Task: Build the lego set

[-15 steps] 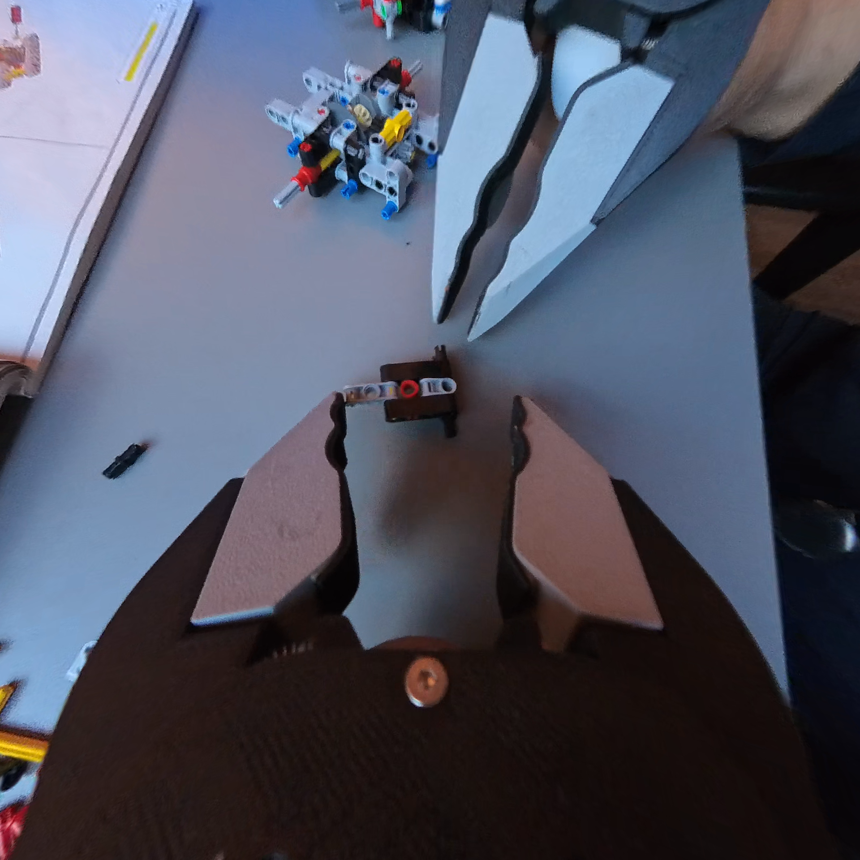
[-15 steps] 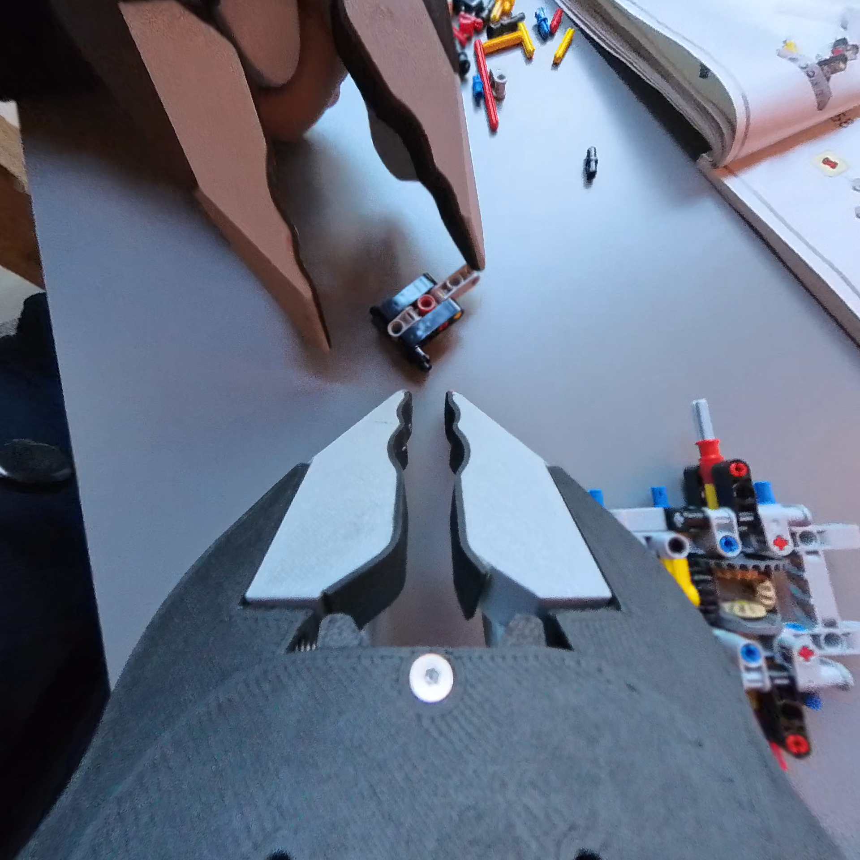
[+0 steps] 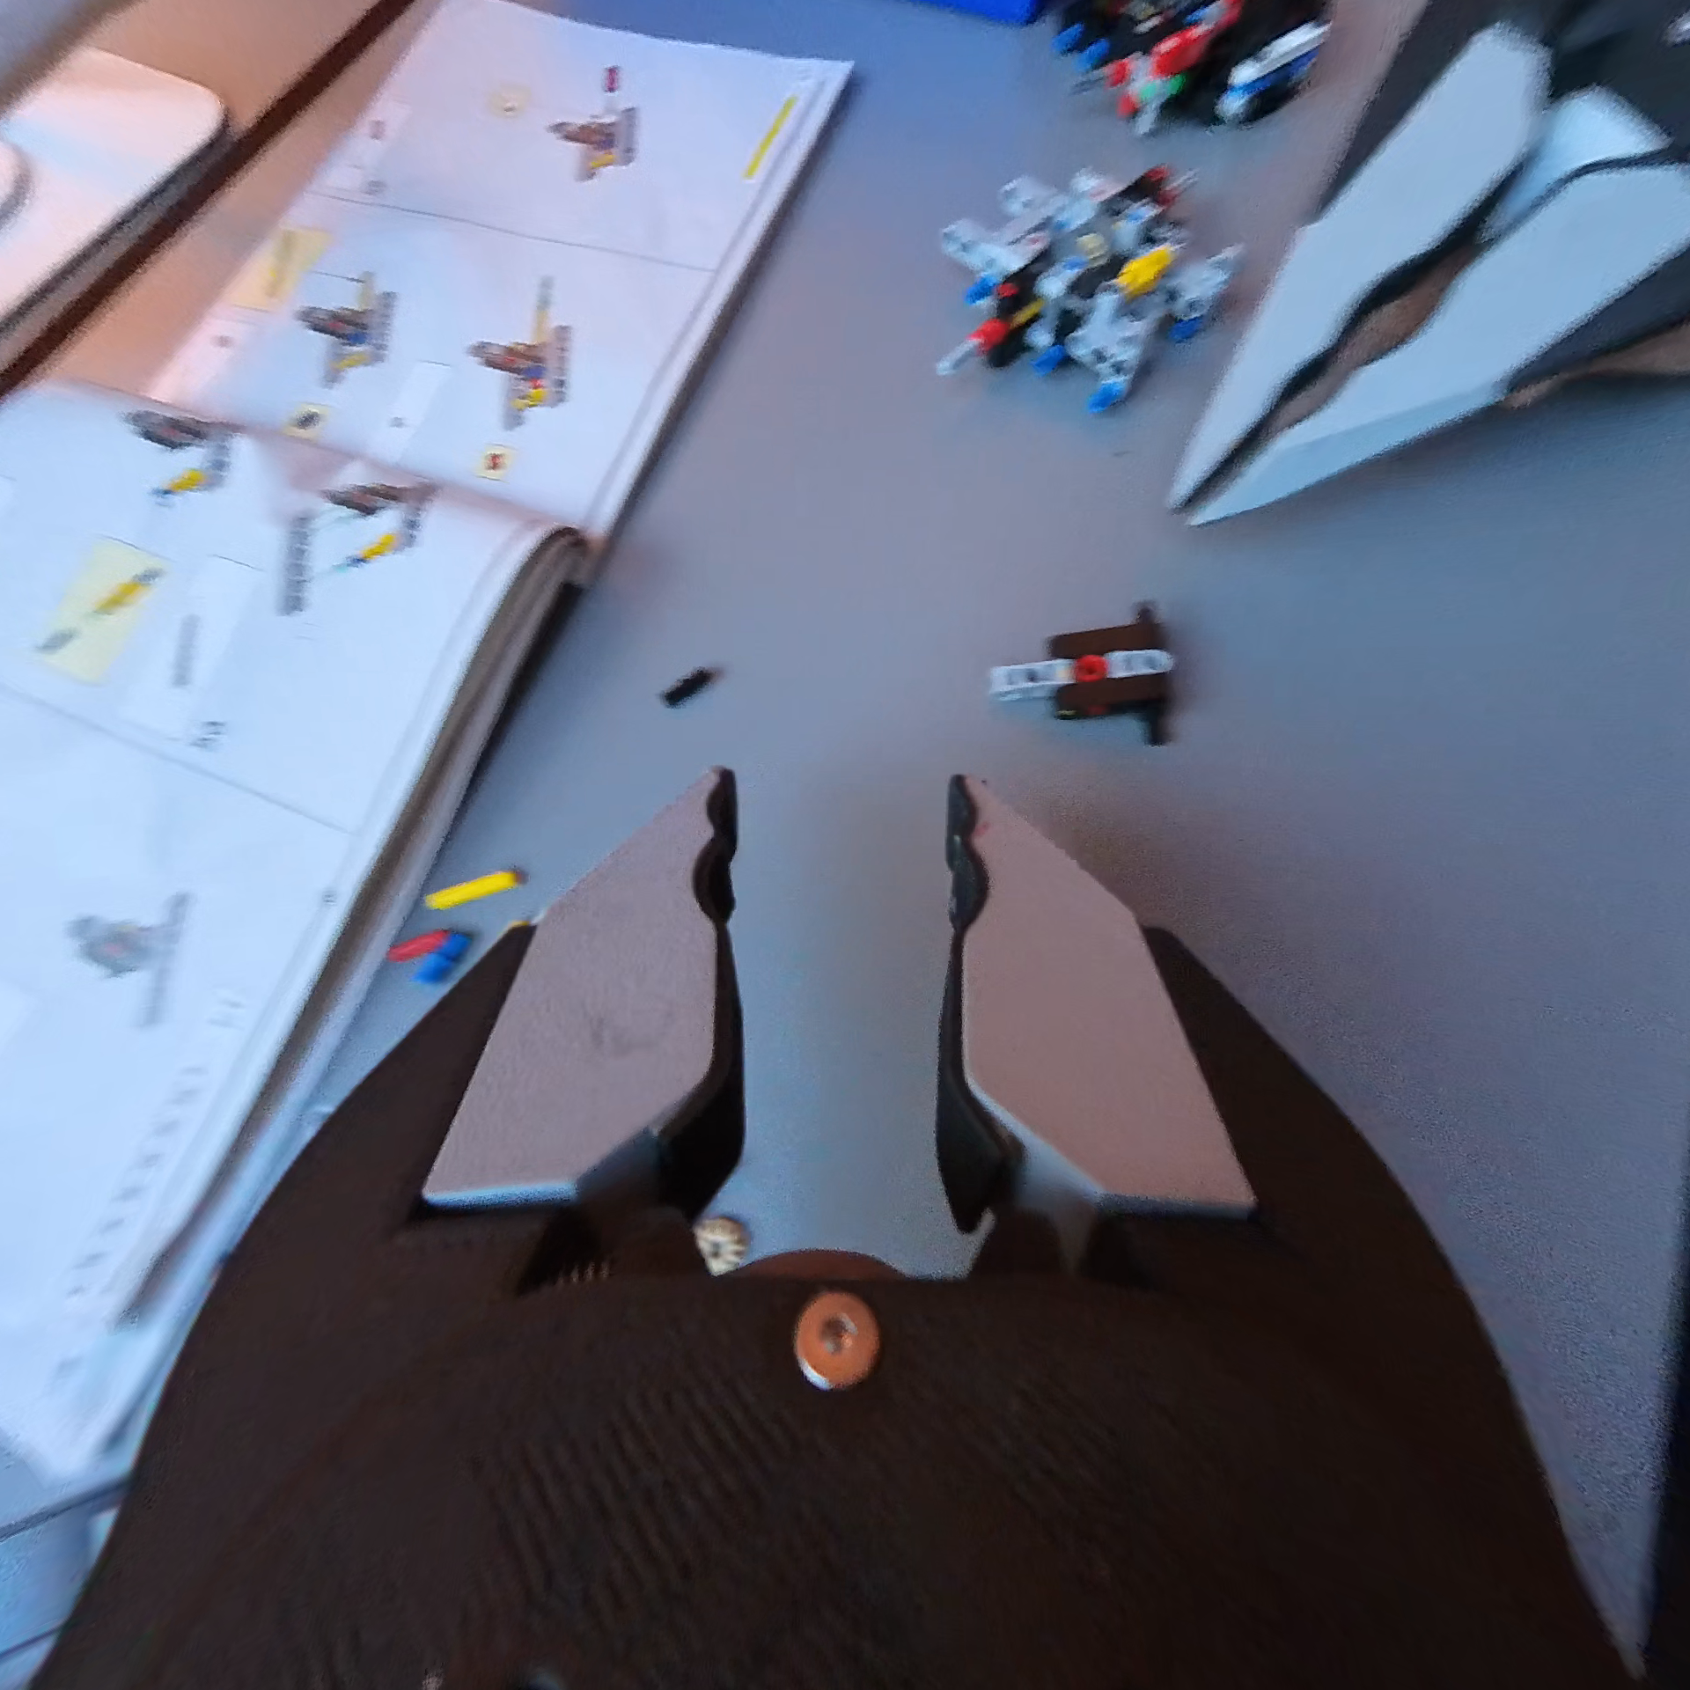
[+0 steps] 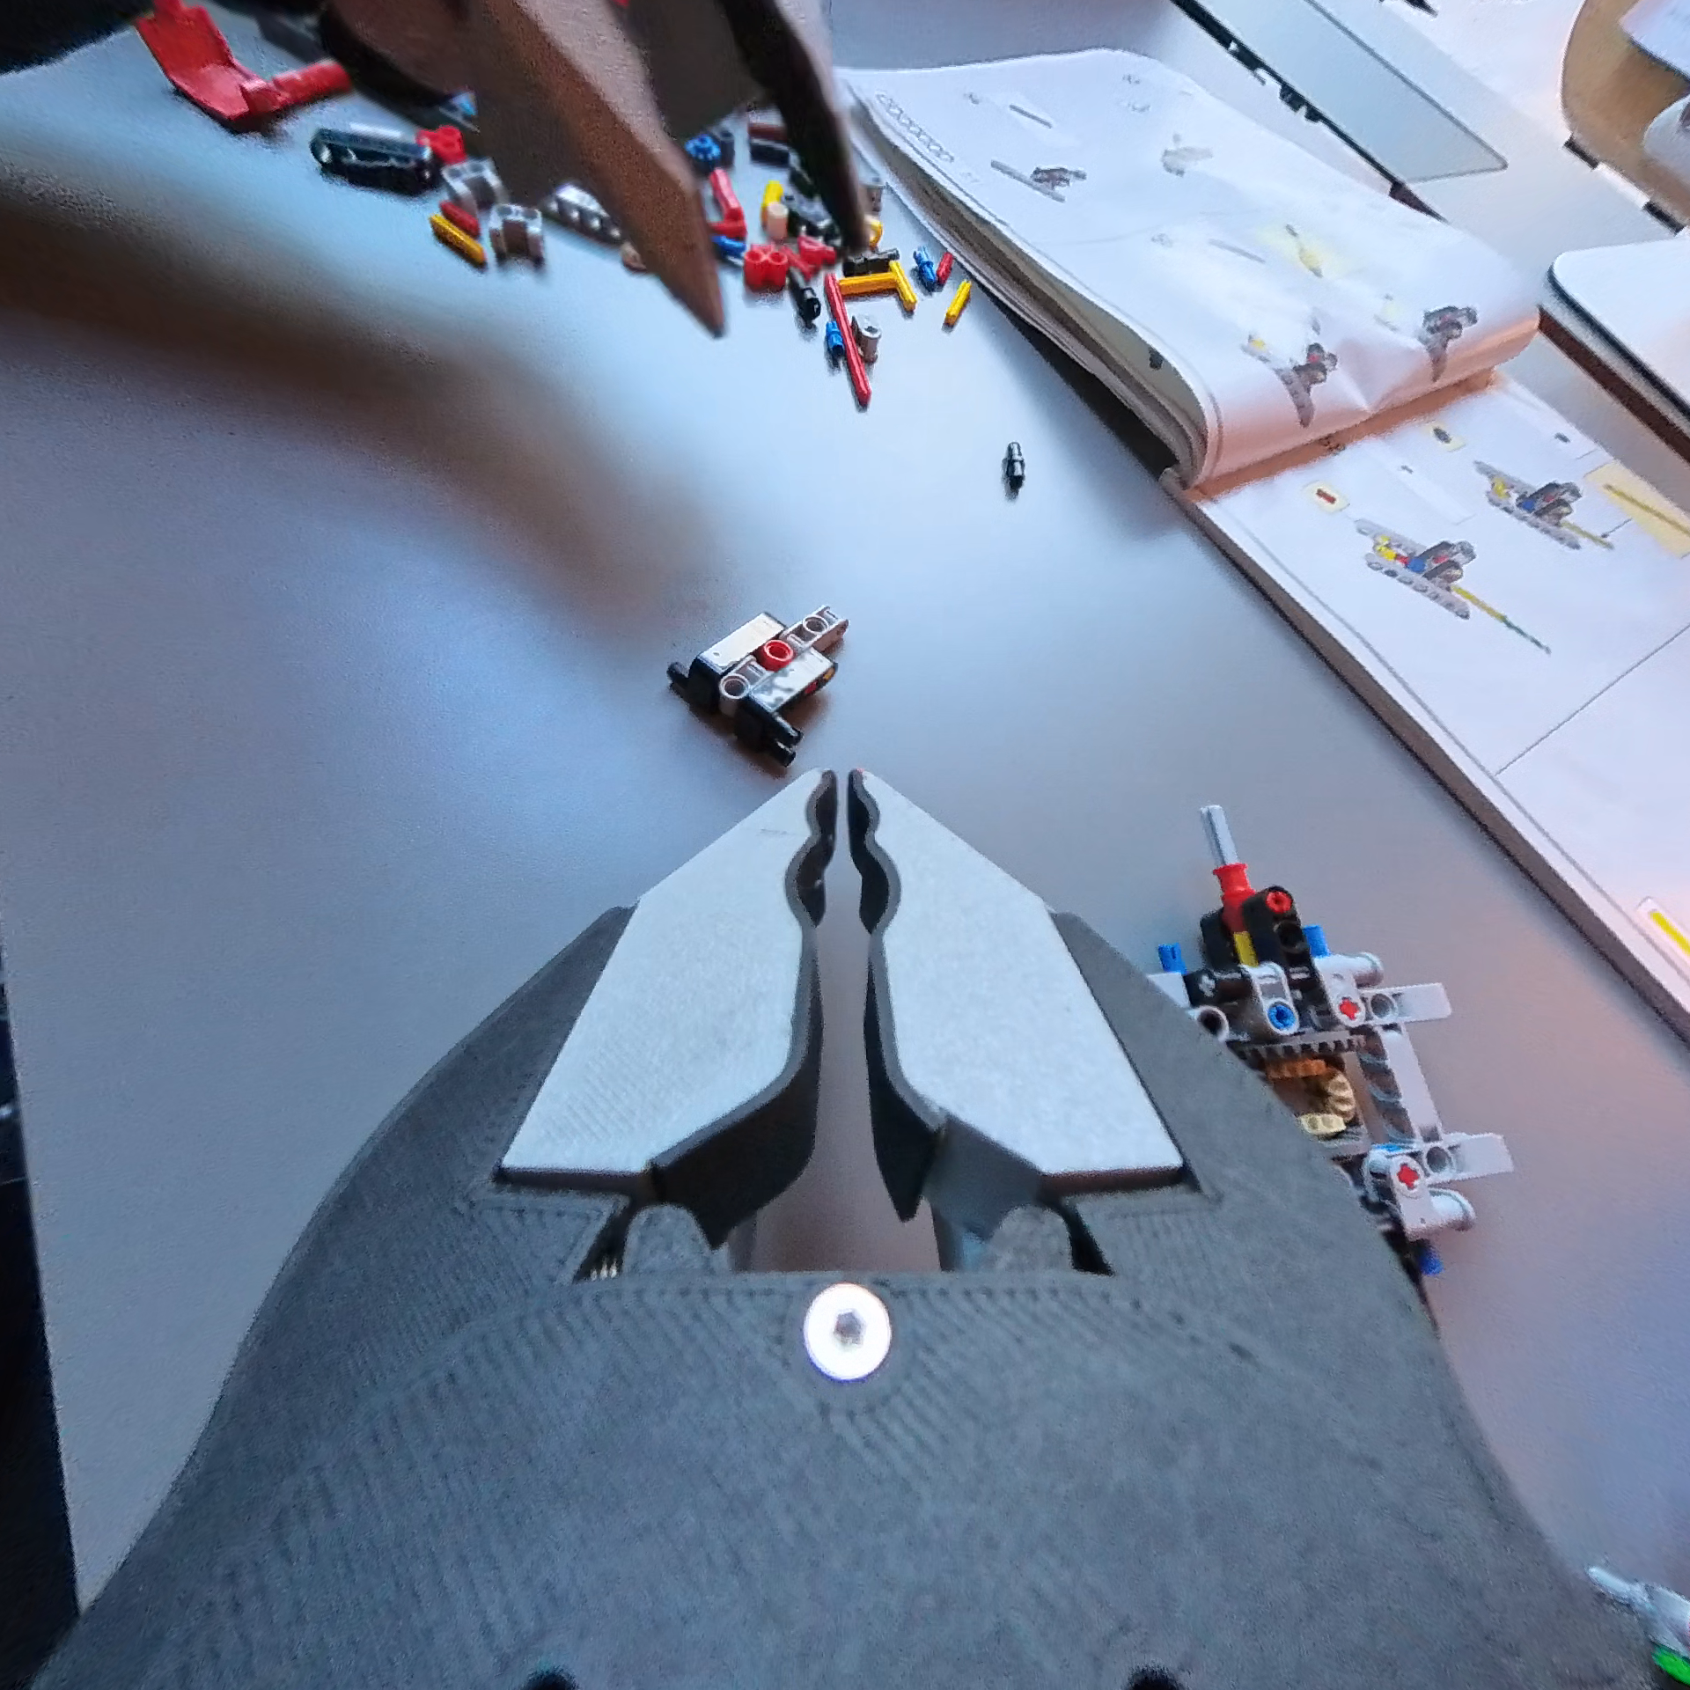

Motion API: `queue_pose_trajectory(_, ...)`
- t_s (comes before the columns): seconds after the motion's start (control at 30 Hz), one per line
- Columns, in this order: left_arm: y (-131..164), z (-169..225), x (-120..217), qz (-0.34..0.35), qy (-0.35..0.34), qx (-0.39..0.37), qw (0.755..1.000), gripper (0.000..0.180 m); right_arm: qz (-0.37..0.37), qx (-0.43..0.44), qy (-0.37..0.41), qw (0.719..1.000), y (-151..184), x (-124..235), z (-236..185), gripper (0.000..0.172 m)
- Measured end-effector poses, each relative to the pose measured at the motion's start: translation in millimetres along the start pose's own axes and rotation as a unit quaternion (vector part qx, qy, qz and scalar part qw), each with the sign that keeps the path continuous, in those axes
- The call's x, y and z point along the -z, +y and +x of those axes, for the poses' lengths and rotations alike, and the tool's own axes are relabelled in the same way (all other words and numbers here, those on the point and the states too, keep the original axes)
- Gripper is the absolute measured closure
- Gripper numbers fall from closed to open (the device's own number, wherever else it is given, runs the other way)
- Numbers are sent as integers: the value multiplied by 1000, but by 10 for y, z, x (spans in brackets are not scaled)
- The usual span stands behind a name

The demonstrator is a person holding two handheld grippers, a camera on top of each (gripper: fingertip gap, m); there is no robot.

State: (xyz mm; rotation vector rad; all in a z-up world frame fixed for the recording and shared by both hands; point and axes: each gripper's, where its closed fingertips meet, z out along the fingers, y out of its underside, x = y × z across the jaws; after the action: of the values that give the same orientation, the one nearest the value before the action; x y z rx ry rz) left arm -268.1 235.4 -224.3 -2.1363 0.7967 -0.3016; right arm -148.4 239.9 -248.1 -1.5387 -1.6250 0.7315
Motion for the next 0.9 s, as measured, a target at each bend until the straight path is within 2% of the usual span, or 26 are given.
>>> queue_pose_trajectory(0.17, -41, -349, -249, -84, -38, -89, 992, 155, 3, 4, 3, 1000, -14, -4, 10, 172)
queue_pose_trajectory(0.27, 31, -468, -411, -139, -15, -138, 981, 163, 12, 5, -2, 1000, -36, 13, -1, 172)
queue_pose_trajectory(0.33, 44, -524, -496, -155, 3, -143, 977, 161, 19, 3, -7, 1000, -52, 26, -8, 172)
queue_pose_trajectory(0.5, 50, -527, -623, -168, 51, -150, 973, 155, 40, -7, -26, 999, -102, 61, -17, 172)
queue_pose_trajectory(0.6, 94, -545, -690, -182, 58, -156, 969, 156, 55, -11, -47, 997, -140, 82, -47, 167)
queue_pose_trajectory(0.73, 85, -482, -745, -165, 81, -141, 973, 177, 72, -8, -72, 995, -195, 101, -113, 159)
queue_pose_trajectory(0.9, 107, -426, -708, -149, 73, -116, 979, 178, 66, -6, -78, 995, -184, 82, -135, 156)
